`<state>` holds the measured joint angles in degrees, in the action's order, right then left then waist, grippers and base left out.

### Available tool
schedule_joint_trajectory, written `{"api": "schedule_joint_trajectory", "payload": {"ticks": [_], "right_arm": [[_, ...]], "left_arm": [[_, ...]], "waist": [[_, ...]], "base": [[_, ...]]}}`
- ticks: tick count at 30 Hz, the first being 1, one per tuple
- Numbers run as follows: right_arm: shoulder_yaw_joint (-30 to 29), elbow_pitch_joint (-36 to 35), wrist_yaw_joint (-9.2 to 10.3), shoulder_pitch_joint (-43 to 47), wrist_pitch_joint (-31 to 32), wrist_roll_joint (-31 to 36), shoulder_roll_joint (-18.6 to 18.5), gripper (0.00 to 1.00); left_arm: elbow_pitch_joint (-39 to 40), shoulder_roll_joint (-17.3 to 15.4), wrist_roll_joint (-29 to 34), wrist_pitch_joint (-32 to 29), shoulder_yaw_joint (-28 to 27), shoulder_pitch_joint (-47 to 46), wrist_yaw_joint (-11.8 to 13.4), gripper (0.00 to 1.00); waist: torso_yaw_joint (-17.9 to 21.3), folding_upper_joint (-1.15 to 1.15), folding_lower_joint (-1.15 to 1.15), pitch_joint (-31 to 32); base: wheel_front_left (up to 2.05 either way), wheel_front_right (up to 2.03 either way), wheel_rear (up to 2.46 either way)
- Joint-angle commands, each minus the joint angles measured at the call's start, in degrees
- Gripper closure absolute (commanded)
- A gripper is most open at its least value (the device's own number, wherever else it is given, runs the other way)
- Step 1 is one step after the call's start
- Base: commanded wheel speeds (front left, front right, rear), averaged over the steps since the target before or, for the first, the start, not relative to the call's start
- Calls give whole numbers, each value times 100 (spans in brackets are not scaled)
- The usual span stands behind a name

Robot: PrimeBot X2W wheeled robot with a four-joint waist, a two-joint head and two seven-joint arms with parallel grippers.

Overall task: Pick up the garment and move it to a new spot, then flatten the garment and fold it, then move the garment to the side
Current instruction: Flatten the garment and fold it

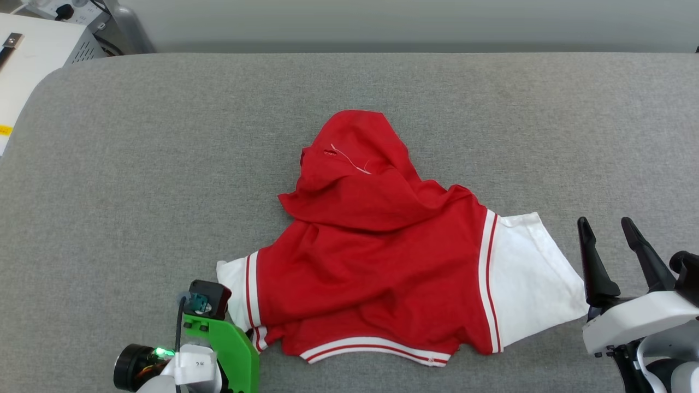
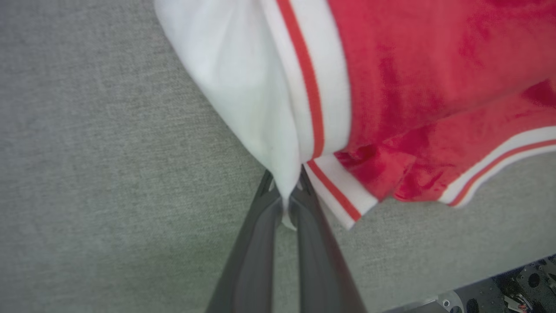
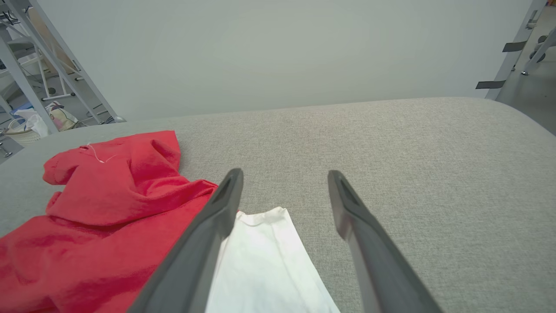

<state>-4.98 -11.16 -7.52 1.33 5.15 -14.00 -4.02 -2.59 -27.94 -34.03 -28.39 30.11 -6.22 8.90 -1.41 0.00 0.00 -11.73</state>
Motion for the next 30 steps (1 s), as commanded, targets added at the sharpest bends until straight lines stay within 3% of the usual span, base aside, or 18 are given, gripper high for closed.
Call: {"api": "schedule_joint_trajectory", "payload": {"ticks": [1,2,13,24,30], "right_arm": [[-42,20,3,59,24,-61,6,0],[-68,28,3,61,31,-57,5,0],[-222,288,3,297,470,-257,-102,0],[-500,796,3,528,2176,-778,-535,0],[-241,1043,3,245,2936,-1036,-933,0]], "left_arm": [[-143,137,-47,97,6,86,46,37],[-189,197,-73,170,-11,91,57,0],[2,490,-44,1780,-622,319,384,0],[495,662,186,3391,-931,435,313,0],[855,673,425,3721,-888,390,374,0]], "waist": [[-19,0,0,-7],[-29,0,0,2],[-108,0,0,462],[-161,0,0,664],[-275,0,0,487]], "base": [[0,0,0],[0,0,0],[0,0,0],[0,0,0],[0,0,0]]}}
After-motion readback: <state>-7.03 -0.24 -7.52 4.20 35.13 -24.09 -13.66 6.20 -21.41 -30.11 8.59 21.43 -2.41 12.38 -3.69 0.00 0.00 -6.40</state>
